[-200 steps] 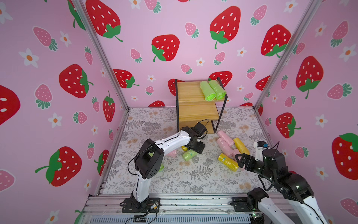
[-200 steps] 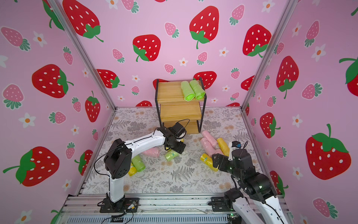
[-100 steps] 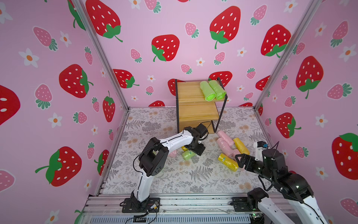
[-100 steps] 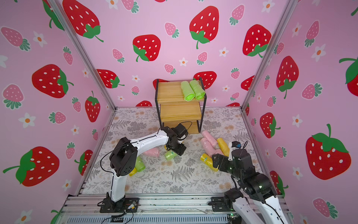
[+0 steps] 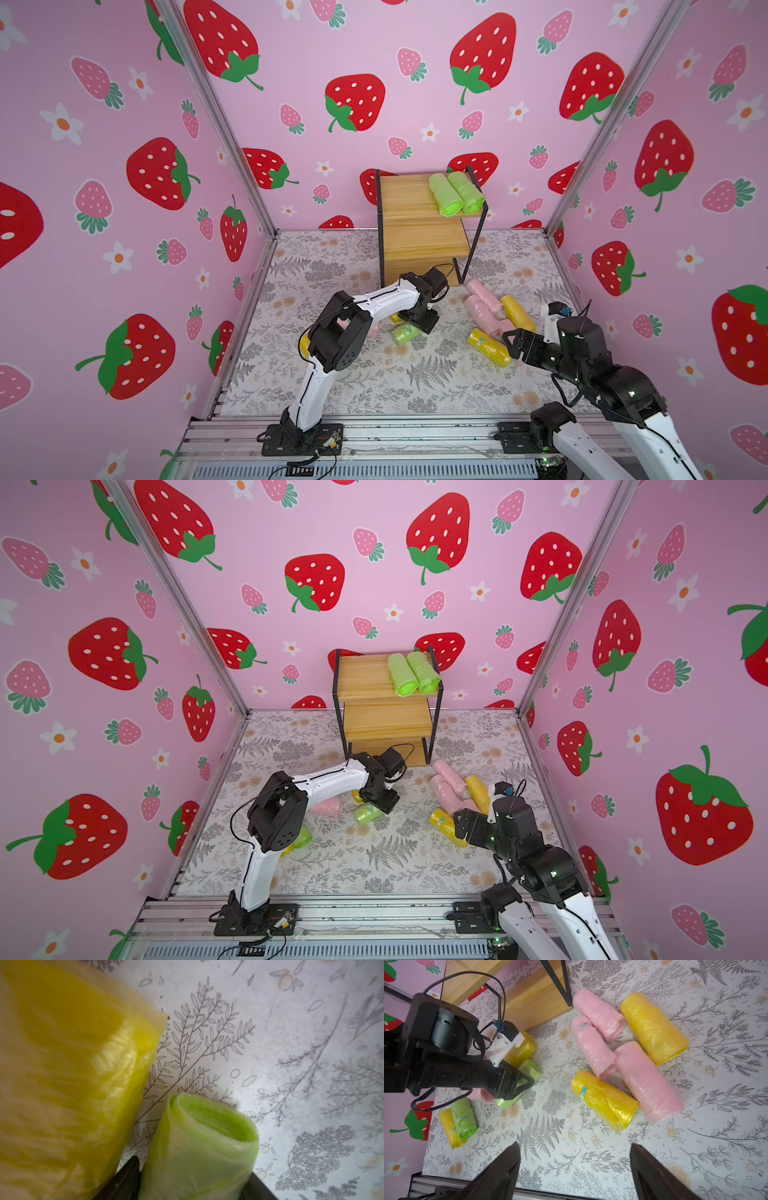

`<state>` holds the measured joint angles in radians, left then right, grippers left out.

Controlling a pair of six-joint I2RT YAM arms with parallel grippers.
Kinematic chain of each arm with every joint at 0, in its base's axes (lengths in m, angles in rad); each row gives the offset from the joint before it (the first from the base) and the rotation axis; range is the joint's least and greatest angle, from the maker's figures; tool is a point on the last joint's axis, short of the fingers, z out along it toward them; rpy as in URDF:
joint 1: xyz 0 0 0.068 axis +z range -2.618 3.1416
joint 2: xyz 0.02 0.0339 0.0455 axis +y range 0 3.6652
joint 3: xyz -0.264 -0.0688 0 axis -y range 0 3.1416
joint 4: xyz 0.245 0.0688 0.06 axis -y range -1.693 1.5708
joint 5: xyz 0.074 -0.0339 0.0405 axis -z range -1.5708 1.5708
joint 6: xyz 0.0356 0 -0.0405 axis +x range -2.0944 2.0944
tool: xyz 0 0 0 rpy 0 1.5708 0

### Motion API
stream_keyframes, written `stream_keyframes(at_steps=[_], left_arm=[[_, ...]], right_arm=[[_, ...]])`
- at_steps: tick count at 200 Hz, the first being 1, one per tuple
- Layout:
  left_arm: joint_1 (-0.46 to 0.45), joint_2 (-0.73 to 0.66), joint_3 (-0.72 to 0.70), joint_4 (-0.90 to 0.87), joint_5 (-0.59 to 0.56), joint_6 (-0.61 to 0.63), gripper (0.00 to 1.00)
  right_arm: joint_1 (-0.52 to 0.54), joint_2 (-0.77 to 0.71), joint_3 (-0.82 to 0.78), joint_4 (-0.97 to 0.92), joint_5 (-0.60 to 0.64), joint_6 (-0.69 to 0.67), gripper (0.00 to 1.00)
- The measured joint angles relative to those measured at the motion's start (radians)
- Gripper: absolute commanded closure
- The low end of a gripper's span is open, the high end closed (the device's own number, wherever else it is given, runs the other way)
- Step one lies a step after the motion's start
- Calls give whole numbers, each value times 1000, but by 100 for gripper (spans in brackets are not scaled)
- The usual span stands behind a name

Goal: Sort the rolls of trash bags by color and place them on the shelf
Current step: Pick up the roll of trash bags from the center of the board.

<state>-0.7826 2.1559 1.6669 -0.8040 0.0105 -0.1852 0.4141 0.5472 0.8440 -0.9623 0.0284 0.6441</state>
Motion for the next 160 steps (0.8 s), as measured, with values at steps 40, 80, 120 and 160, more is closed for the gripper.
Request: stream_keyframes(at_steps=[40,80,120,160], left_arm=[[2,-10,-14,16,28,-52,77],[29,-93,-148,111,118,-159,100],[67,-286,-409,256,218,-372,100],[71,-610,-717,551,257,-666,100]], right_arm=[[0,-7,-4,0,-1,21,13],[0,-9,-37,4,-10,46,13],[0,-5,-54,49,-129,48,11],[124,155,-121,262,-323,109,4]])
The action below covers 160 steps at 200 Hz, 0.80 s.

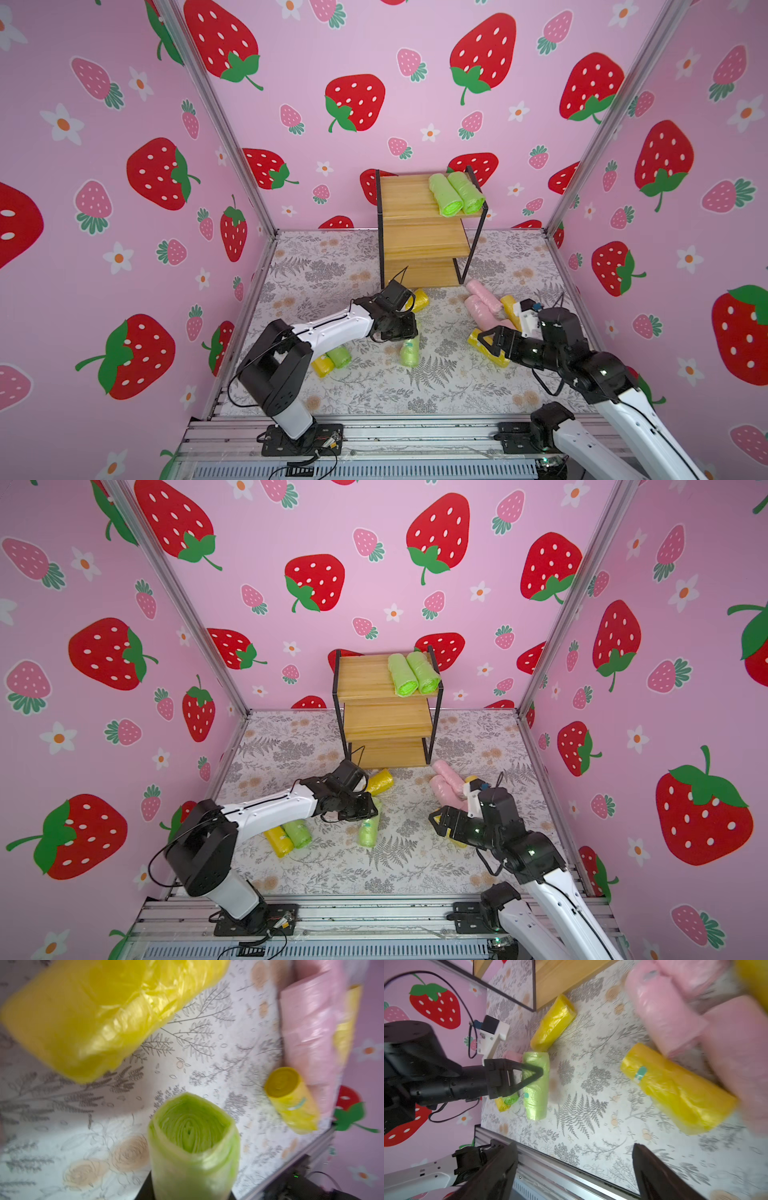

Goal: Sort the rolls of trash bags by color and place them on the shelf
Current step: Pick up the roll of trash bags from the center of the board.

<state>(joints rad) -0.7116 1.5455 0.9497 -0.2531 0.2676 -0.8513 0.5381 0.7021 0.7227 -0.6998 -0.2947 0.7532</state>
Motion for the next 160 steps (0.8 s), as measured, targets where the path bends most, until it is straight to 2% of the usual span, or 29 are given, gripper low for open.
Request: stream_keyframes(at_steps=[37,77,103,160], left_arm=[[-6,-205,-198,232,-37,-241,100],[-18,-403,-340,305,-147,-408,100],[-19,-492,-349,303,-187,-466,100],[-23,-550,-349,305,-209,-539,100]], right_arm=[[298,155,-11,181,51,71,1],[538,414,146,262,221,58,1],[600,489,207,304,285,34,0],[615,549,222,340,357,7,2]])
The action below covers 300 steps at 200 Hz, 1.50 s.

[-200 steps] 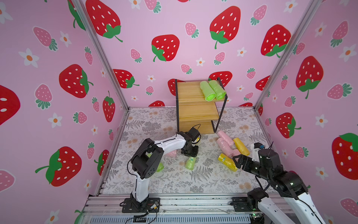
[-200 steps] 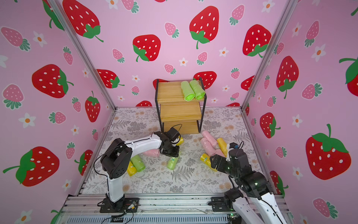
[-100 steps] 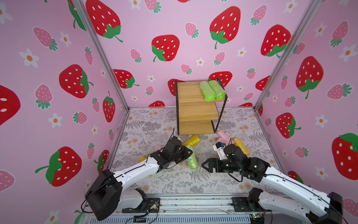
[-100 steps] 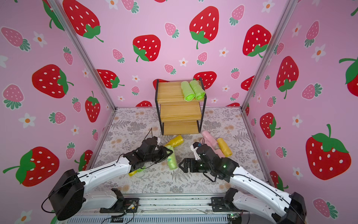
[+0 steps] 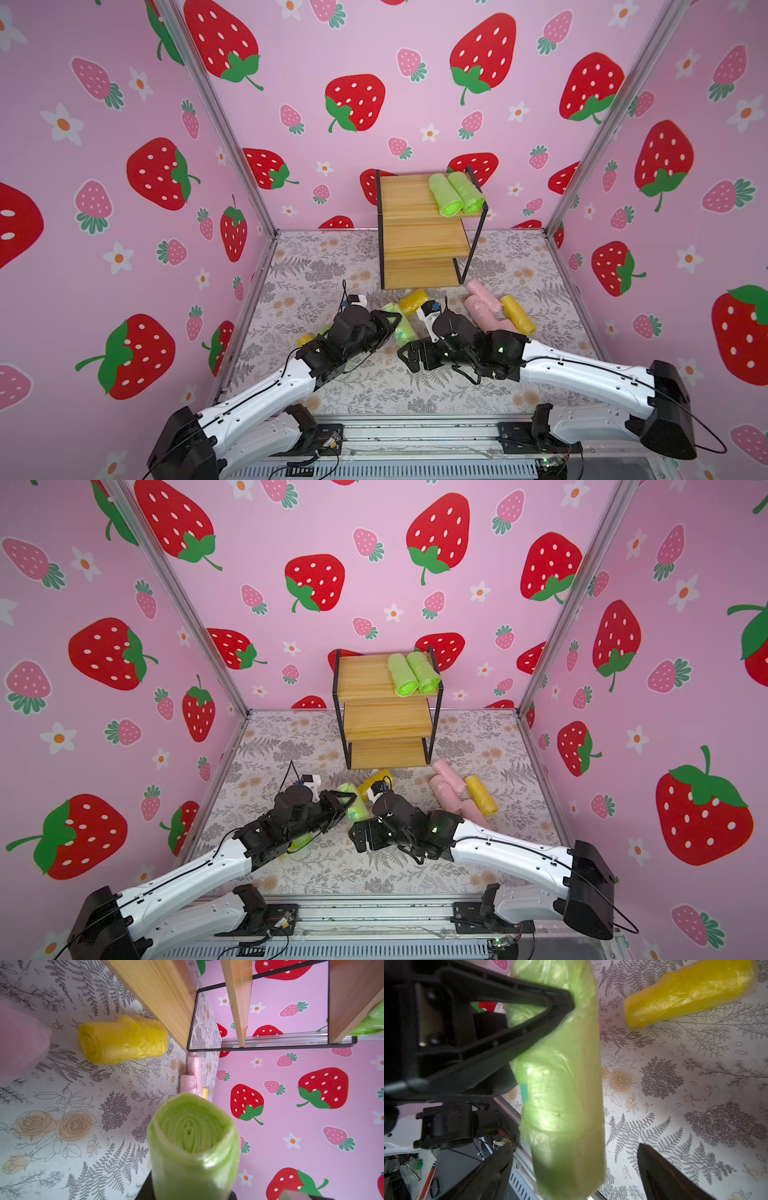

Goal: Sort the rolls of trash bags by color and place them on the shelf
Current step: Pick up the roll of trash bags from the center of the board.

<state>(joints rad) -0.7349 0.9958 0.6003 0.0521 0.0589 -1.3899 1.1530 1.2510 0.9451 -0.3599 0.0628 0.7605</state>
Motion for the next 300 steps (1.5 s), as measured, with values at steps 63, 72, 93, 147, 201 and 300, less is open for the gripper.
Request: stream_keyframes(at_steps=[63,72,93,147,201,300], left_arm=[[-17,-1,-39,29,0,-34,100],[-18,-2,-50,30,0,-39,100],[-19,-13,-64,30,-4,-51,100],[-23,-54,-95,50,-18,-67,100],[-29,-107,-119,36,-50,-72,100],[-29,-241,-82,-129,-154,-14,0]], right_arm=[[2,38,22,7,35,-16,17],[2,48,24,11,35,-18,23],[3,71,37,14,30,-23,45],[6,68,37,29,8,-19,53],[14,90,23,70,-47,8,69],[-10,82,34,-3,-14,31,100]])
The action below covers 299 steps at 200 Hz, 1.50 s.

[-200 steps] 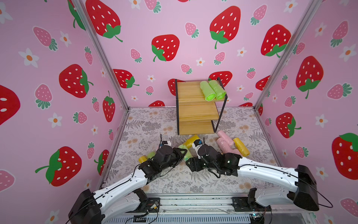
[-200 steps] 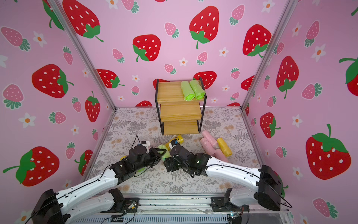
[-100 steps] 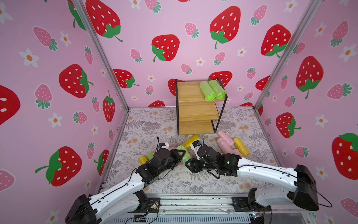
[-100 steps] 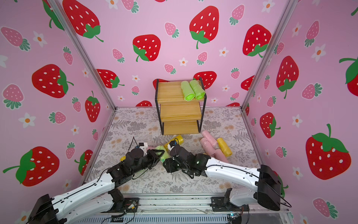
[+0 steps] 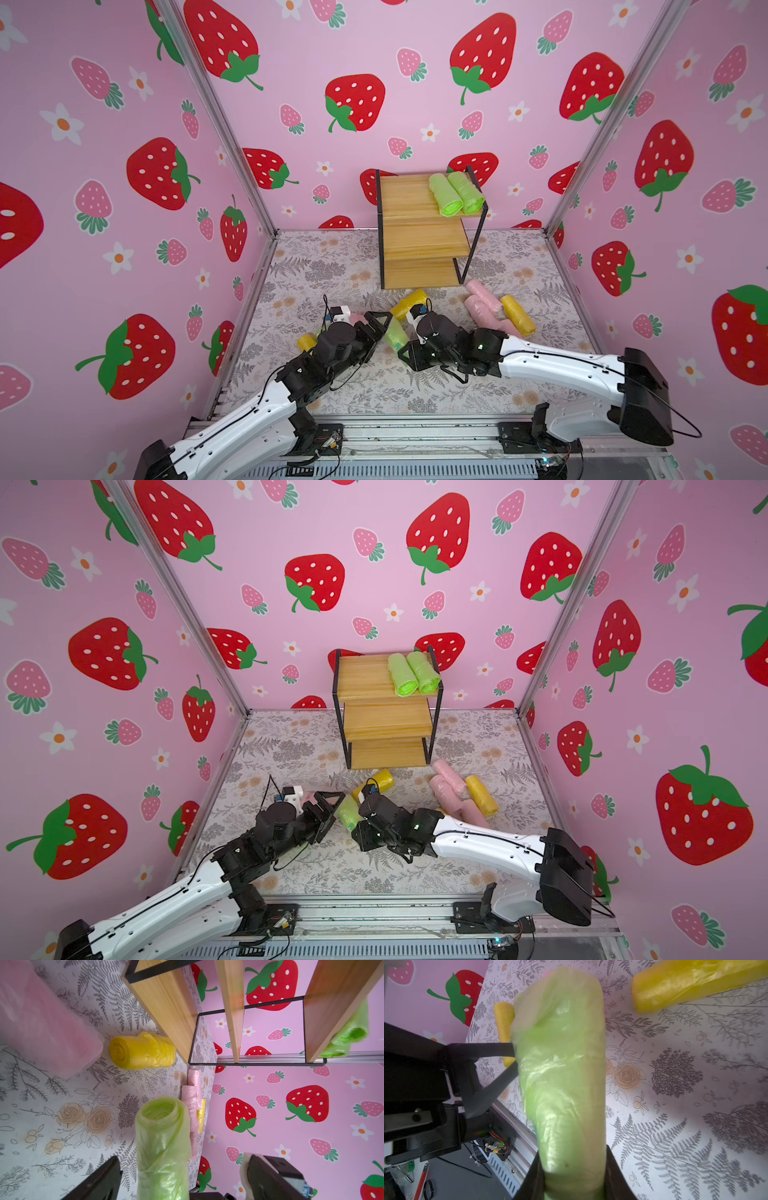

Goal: Sort the rolls of trash bags by color and place them on the shelf
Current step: Pick up the roll of trash bags from the center of the board, then place the roll of trash bags on the shelf.

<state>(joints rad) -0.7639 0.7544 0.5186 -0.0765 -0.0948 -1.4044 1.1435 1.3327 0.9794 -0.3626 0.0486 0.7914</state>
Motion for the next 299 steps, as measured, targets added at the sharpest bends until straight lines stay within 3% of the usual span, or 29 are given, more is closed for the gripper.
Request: stream_keyframes(at_steps=[44,71,142,165,197,243,257,283,299], left_arm=[[0,-44,125,-183,-71,132,0],[0,-87,188,-274,-108,216,1],[0,-106,211,-410,-133,323,4],[0,-87,211,-417,-133,344,4],[0,-29,232,-429,-129,390,4],[0,59,281,-460,-103,472,4],[0,74,282,-462,-95,488,4],[0,101,282,-457,-79,502,3],[0,119,282,-453,-69,509,2]], right_arm=[[-154,-140,16,-29,-9,2,100],[-273,-110,183,-101,-62,-16,100],[-485,306,1139,-294,-198,-169,100],[-560,455,1374,-350,-250,-188,100],[-658,632,1522,-397,-333,-163,100],[-708,776,1553,-402,-426,-101,100],[-707,777,1559,-407,-442,-93,82],[-706,777,1572,-407,-462,-84,39],[-706,777,1574,-404,-468,-93,27]])
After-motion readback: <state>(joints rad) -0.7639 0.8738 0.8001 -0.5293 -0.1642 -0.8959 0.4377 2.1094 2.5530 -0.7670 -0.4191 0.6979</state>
